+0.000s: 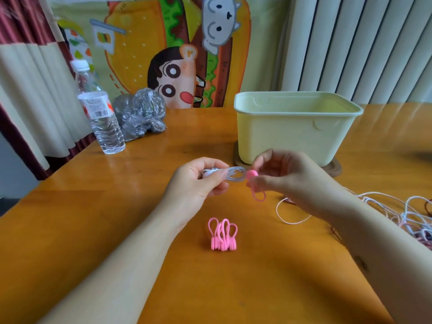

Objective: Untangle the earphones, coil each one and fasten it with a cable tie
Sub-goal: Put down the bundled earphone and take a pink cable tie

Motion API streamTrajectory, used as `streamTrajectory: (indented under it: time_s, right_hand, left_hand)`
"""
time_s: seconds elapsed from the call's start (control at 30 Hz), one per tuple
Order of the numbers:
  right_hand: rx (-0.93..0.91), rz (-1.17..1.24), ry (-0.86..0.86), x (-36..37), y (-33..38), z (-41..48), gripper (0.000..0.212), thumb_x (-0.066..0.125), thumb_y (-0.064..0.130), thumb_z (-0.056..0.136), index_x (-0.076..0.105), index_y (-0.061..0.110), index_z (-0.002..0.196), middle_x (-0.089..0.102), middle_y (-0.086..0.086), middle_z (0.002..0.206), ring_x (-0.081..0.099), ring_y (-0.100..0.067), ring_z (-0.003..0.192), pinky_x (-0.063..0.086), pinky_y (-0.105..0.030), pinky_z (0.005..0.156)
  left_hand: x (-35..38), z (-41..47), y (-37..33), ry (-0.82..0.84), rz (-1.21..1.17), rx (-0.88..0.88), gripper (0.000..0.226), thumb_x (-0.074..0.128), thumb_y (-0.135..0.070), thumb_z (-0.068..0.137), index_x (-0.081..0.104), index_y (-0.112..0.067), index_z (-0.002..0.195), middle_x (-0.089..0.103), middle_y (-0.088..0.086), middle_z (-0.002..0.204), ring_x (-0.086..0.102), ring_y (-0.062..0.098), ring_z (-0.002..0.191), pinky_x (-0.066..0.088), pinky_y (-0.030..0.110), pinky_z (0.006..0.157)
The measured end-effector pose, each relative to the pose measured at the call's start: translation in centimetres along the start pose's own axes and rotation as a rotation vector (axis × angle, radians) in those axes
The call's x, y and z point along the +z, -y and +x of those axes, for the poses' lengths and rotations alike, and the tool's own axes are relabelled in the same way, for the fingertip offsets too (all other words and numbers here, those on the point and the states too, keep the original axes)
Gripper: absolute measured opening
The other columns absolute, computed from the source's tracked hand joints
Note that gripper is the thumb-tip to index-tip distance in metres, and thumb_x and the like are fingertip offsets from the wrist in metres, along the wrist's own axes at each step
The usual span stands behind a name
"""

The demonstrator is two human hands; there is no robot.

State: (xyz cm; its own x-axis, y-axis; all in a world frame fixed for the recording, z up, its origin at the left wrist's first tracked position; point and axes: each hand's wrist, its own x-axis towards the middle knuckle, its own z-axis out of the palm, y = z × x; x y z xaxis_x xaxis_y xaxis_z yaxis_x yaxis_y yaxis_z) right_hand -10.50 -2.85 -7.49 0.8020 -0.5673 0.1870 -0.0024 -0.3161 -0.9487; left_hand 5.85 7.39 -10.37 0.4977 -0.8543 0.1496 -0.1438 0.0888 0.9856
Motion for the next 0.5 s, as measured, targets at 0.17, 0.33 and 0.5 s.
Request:
streamTrajectory:
  time_s: [0.17, 0.33, 0.5]
  right_hand:
    - [-0.146, -0.220, -0.055, 1.9, 1.2, 2.8, 0.012, 0.076, 0.004, 0.076, 0.066, 0.008, 0.082, 0.071, -0.012, 0.077, 0.066, -0.017, 0.063, 0.055, -0.025, 0.061]
    - [-0.228, -0.481, -0.042, 2.8, 1.4, 4.9, 0.013, 0.079, 0.012, 0.073, 0.068, 0.014, 0.079, 0.066, 0.002, 0.064, 0.063, -0.015, 0.059, 0.053, -0.029, 0.061]
    - [-0.247, -0.591, 0.005, 2.5, 1.5, 4.8, 0.008, 0.076, 0.021, 0.079, 0.072, 0.021, 0.085, 0.064, 0.010, 0.068, 0.060, -0.002, 0.068, 0.049, -0.015, 0.060]
  left_hand:
    - [0.3, 0.0, -0.2, -0.008, -0.091, -0.028, 0.007, 0.067, -0.015, 0.083, 0.070, -0.017, 0.089, 0.071, -0.003, 0.075, 0.064, 0.006, 0.064, 0.055, 0.022, 0.068]
    - [-0.5, 0.2, -0.2, -0.002, -0.264, -0.117, 0.015, 0.059, -0.004, 0.087, 0.069, -0.015, 0.091, 0.070, -0.003, 0.069, 0.062, 0.004, 0.061, 0.053, 0.018, 0.062]
    - [-0.8, 0.4, -0.2, 0.029, -0.359, -0.199, 0.015, 0.063, -0.007, 0.078, 0.068, -0.009, 0.093, 0.068, -0.001, 0.066, 0.062, 0.006, 0.058, 0.053, 0.018, 0.059]
